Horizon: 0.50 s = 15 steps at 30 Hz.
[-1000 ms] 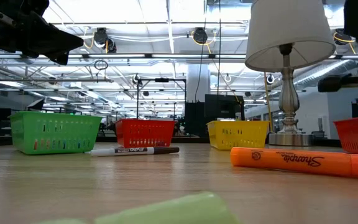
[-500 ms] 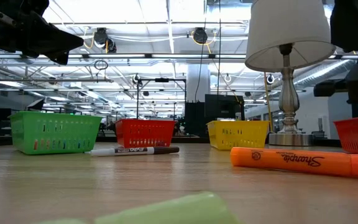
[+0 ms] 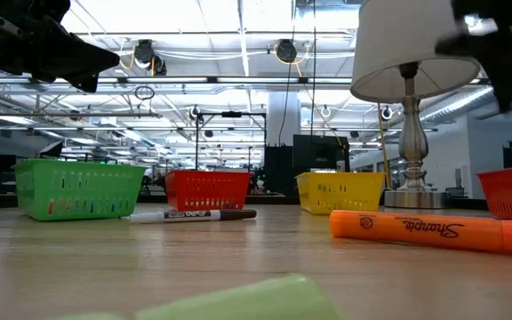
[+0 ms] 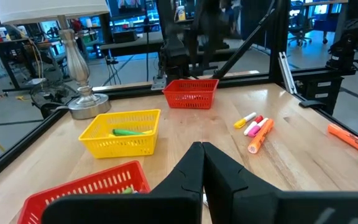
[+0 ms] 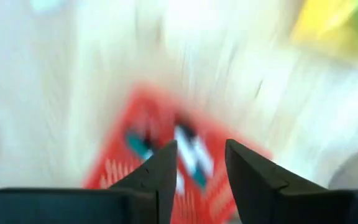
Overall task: Pick & Place Markers
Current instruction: Put the top large orange highlighter pen into the green bin
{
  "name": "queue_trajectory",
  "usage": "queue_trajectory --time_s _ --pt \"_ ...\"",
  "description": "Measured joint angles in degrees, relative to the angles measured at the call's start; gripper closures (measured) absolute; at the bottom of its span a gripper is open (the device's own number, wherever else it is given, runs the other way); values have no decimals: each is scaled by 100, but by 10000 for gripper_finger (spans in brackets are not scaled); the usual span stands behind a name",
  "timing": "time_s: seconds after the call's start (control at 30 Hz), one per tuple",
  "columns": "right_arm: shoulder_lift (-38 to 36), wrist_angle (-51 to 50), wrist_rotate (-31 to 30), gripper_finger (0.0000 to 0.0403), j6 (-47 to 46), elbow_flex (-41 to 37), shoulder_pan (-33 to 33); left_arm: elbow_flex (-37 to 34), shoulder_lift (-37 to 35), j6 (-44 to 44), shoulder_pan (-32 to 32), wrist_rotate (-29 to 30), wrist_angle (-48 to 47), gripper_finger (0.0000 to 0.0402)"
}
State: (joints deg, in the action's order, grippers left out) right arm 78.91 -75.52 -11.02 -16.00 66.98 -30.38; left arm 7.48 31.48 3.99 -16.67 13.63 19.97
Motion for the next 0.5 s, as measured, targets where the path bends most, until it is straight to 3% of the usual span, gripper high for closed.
queue_trajectory --time_s 0.2,0.37,0.5 --pt "-1580 2862 -1161 311 500 -99 -843 -1 1 0 -1 0 -24 396" --pt "-3274 5210 -1444 358 1414 -1271 -1355 -1 1 -2 -2 0 -32 396" --pt "-4401 5958 -1429 396 1513 -2274 -1475 -1 -1 -26 0 0 -35 396"
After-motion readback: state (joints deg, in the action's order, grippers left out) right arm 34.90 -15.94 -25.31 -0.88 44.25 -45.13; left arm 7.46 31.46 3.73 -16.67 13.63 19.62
